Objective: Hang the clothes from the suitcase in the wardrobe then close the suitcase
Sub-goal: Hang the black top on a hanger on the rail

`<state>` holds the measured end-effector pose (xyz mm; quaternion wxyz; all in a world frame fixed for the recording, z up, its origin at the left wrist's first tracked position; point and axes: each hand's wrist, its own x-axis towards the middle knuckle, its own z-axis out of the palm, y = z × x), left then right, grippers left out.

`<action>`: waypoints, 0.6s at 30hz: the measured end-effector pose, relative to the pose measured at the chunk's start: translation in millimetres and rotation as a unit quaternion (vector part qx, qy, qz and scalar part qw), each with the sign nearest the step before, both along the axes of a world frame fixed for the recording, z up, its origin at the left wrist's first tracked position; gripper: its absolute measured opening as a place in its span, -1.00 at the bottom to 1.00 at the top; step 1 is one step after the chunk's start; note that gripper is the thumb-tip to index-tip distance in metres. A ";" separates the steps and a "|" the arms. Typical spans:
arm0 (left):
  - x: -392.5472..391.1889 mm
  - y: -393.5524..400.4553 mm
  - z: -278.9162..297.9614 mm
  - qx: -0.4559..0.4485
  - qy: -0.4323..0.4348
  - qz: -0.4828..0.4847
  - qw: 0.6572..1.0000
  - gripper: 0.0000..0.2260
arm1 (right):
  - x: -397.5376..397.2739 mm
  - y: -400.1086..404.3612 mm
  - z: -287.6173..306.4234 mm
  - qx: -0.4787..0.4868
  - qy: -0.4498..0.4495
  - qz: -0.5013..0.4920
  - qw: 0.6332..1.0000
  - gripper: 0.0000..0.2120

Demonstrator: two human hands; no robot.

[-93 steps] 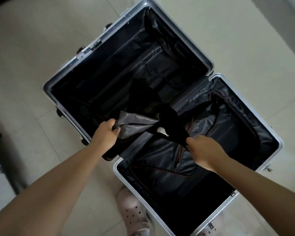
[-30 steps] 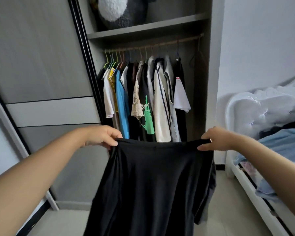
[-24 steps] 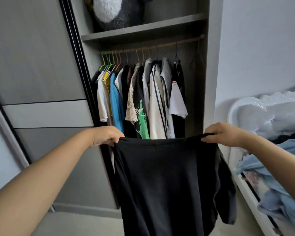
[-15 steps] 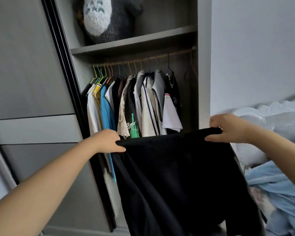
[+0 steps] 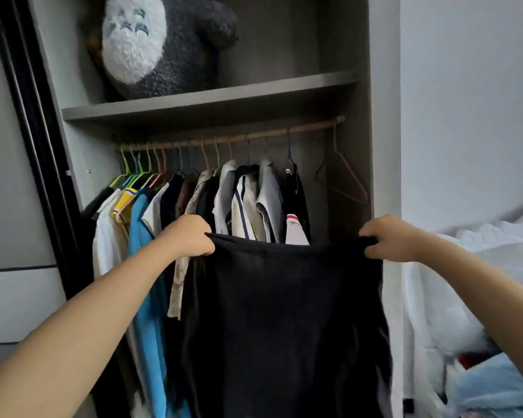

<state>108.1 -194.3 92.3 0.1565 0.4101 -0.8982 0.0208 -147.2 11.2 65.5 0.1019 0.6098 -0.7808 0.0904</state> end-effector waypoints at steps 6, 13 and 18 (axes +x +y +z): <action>-26.1 -65.8 23.5 0.361 0.214 -0.250 0.873 -0.89 | -23.6 -78.7 11.5 0.081 -0.024 -0.029 0.996 -0.76; -86.9 -87.0 36.1 0.329 0.197 -0.266 0.884 -0.79 | -61.7 -160.7 40.7 0.079 0.087 -0.142 0.983 -0.57; -115.8 -89.6 44.5 0.228 0.200 -0.206 0.930 -0.69 | -113.7 -196.8 71.4 -0.151 -0.074 -0.247 0.954 -0.50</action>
